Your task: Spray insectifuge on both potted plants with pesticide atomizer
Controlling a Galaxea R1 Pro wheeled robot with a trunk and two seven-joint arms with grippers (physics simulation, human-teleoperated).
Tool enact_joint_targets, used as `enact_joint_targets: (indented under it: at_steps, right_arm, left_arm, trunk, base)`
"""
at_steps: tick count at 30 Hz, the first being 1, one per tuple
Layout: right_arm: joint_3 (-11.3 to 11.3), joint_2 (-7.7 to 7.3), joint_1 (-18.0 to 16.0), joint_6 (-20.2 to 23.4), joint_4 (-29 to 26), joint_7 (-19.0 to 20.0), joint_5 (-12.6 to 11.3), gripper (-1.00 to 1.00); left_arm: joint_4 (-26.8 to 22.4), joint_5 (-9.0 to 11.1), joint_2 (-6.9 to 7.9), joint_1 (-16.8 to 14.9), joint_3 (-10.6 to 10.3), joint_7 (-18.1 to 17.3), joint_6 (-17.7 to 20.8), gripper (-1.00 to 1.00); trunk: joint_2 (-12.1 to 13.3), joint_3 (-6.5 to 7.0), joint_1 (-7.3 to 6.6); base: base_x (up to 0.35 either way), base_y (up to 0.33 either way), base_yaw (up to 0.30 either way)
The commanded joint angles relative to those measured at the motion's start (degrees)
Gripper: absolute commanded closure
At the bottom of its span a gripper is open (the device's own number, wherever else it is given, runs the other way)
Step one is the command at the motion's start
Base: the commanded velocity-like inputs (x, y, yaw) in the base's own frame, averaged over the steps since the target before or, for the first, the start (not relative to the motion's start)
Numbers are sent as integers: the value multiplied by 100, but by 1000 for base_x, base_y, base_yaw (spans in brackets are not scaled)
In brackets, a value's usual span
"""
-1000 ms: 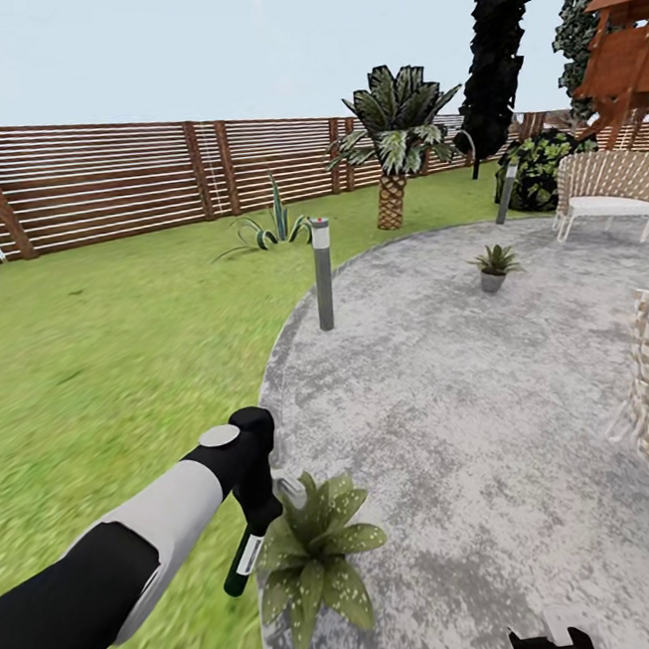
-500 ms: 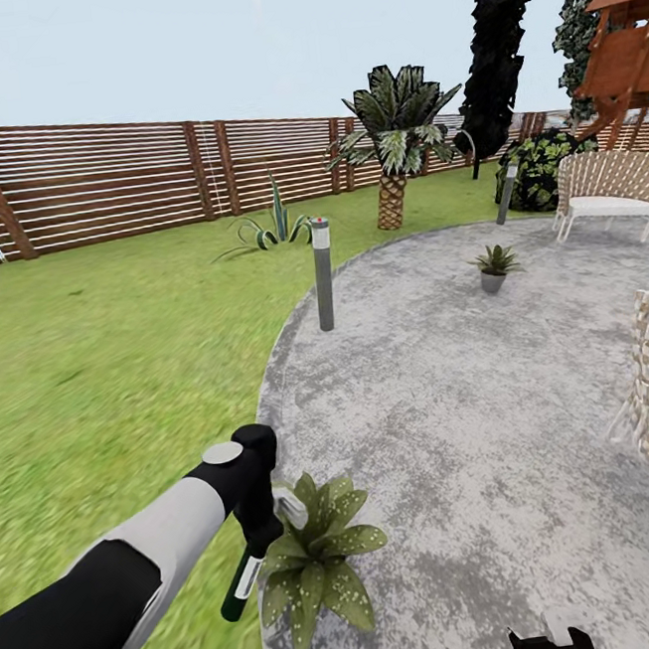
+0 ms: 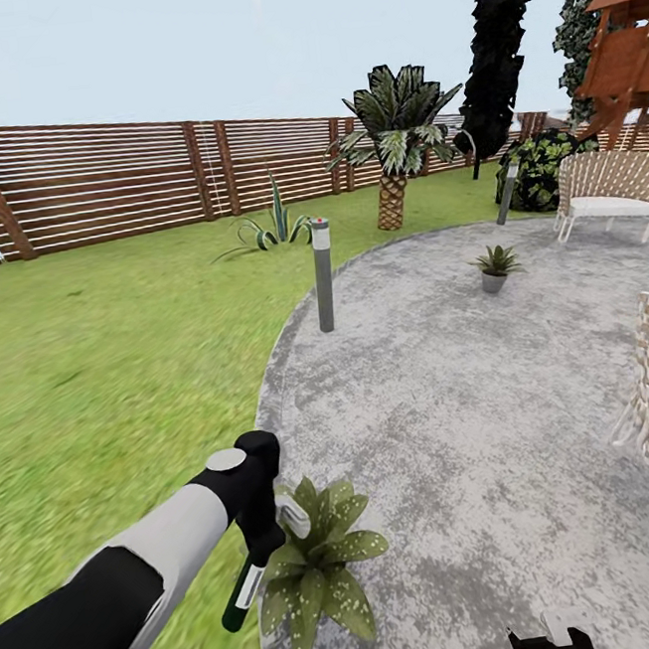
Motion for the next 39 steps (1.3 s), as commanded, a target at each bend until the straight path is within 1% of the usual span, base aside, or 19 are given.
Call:
enact_joint_targets:
  at_steps: [1, 7, 10, 12, 15, 24, 26, 27, 28, 30, 34, 37, 39]
  right_arm:
    - [-49, 0, -3, -16, -3, 45, 16, -100]
    - [-49, 8, -3, -16, -3, 46, 12, -100]
    - [-49, 9, -3, -16, -3, 46, 10, -100]
    - [-49, 9, -3, -16, -3, 46, 10, -100]
    - [-49, 9, -3, -16, -3, 46, 10, -100]
    - [-49, 9, -3, -16, -3, 46, 10, -100]
    - [-49, 9, -3, -16, -3, 46, 10, -100]
    - [-49, 9, -3, -16, -3, 46, 10, -100]
    - [-46, 9, -3, -16, 2, 46, 10, -100]
    - [-42, 9, -3, -16, 3, 46, 10, -100]
    - [-41, 9, -3, -16, 2, 46, 10, -100]
    - [-40, 9, -3, -16, 5, 46, 10, -100]
    - [-40, 14, -3, -16, 6, 46, 14, -100]
  left_arm:
    - [-9, -58, -6, -2, -6, -60, 61, 100]
    - [-12, -61, -5, -10, -15, -61, 61, 100]
    - [-12, -78, -11, -15, -21, -61, 61, 100]
    - [-12, -158, -12, -18, -17, -64, 64, 100]
    - [-12, -223, -12, -18, -16, -68, 68, 100]
    - [-19, -245, 0, -27, -5, -59, 65, 100]
    - [-8, -241, 59, -8, 1, -32, 62, 100]
    - [-7, -242, 155, 57, 9, -13, 61, 100]
    - [-27, -243, 198, 153, 14, -2, 57, 100]
    - [-76, -245, 237, 393, 18, 45, 50, 100]
    - [-107, -181, 249, 734, 71, 432, 43, 100]
    - [-164, -165, 211, 856, 90, 560, 50, 100]
    - [-349, -82, 211, 1032, 137, 639, 51, 100]
  trunk:
    - [-2, -5, -1]
    - [-2, -5, -1]
    - [-2, -5, -1]
    - [-2, -5, -1]
    - [-2, -5, -1]
    - [-2, -5, -1]
    - [-2, -5, -1]
    - [-2, -5, -1]
    - [-2, -5, -1]
    - [-2, -5, -1]
    - [-2, -5, -1]
    - [-2, -5, -1]
    - [-2, -5, -1]
  base:
    - [0, 0, 0]
    - [-75, 0, 0]
    - [-308, 0, 0]
    - [-330, 0, 0]
    - [-334, 0, 0]
    - [-335, 0, 0]
    - [-335, 0, 0]
    - [-335, 0, 0]
    - [-335, 0, 0]
    - [-335, 0, 0]
    - [-335, 0, 0]
    - [-335, 0, 0]
    - [-257, 0, 0]
